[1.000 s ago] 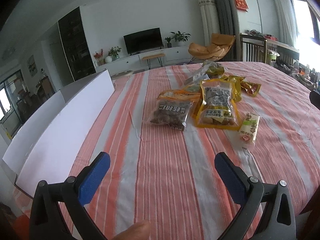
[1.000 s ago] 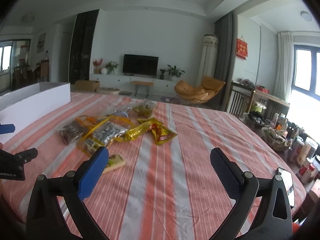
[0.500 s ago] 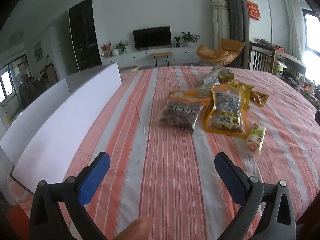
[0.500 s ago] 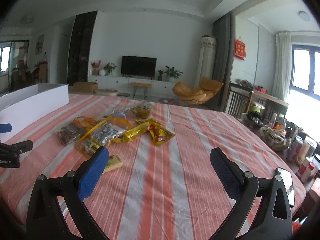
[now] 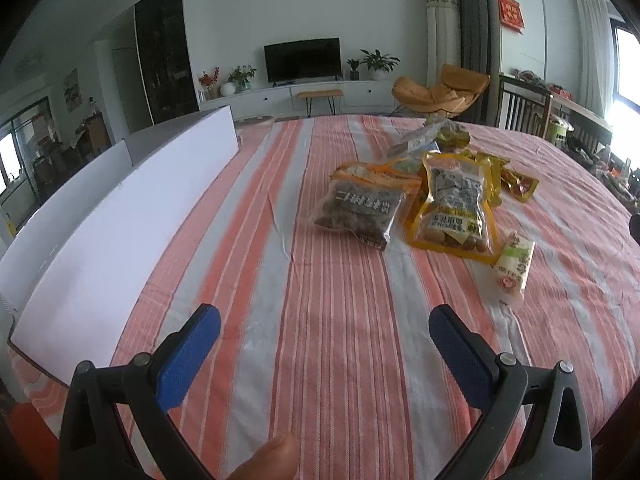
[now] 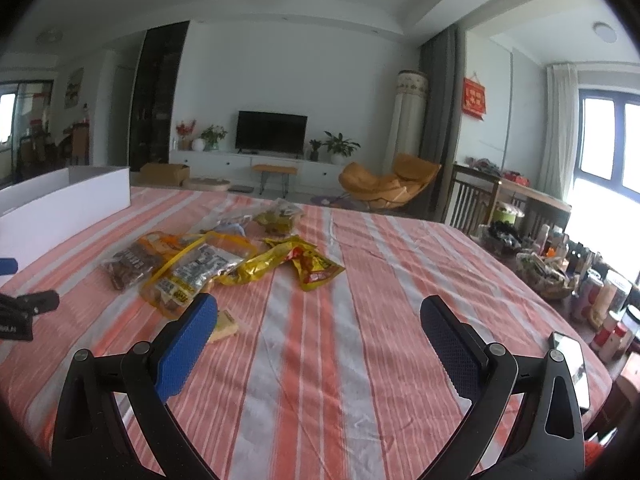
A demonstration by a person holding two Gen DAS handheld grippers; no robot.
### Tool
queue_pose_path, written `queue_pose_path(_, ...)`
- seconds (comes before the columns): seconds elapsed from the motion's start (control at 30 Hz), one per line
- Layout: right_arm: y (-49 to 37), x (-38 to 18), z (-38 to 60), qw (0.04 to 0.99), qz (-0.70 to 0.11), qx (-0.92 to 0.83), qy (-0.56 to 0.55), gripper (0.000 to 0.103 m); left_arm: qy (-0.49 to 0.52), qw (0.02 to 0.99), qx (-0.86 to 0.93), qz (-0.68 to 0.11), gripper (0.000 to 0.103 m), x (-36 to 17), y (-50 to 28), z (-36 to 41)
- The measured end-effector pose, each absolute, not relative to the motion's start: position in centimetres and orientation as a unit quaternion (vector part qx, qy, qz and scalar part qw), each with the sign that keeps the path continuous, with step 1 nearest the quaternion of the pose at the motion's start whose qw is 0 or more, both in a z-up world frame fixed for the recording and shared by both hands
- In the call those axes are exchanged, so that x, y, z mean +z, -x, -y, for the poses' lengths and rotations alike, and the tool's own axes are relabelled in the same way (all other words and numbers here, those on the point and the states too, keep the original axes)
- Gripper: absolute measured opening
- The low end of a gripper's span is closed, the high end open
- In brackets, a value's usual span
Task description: Organize snacks
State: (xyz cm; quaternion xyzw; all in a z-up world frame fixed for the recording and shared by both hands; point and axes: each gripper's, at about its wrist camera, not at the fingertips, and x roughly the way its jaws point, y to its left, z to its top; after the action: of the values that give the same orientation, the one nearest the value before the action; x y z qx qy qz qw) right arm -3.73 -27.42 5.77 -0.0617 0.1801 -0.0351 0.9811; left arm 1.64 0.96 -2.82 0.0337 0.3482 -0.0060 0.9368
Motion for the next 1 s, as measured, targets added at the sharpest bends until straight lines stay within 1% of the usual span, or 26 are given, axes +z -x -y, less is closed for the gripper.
queue_pose_path(0.17,3.2,5.4,28.0,0.979,-0.190,-0.044,0.054,0.102,-0.035,0.936,-0.007,-0.351,0.103,-3.0,-1.7,-0.9)
queue_pose_path(0.3,3.2,5.3,28.1,0.979,-0.191,-0.046,0.054,0.102,-0.038,0.929,-0.011,-0.367,0.103,-3.6,-2.1,-0.7)
queue_pose_path(0.6,2.5,4.6,28.2,0.975,-0.216,-0.028,0.049,0.102,-0.037,0.899,-0.007,-0.437,0.103,-6.5,-3.6,-0.9)
queue_pose_path(0.77,1.0,3.2,28.4,0.960,-0.280,0.010,0.018,0.102,-0.017,0.888,-0.013,-0.459,0.103,-7.3,-4.1,-1.9)
queue_pose_path(0.87,-0.6,2.4,28.1,0.940,-0.339,0.038,-0.008,0.102,-0.008,0.887,-0.021,-0.462,0.103,-7.4,-4.2,-2.3)
queue_pose_path(1.0,-4.2,1.4,25.3,0.898,-0.423,0.116,-0.044,0.102,-0.010,0.884,-0.025,-0.466,0.103,-7.5,-4.4,-2.3)
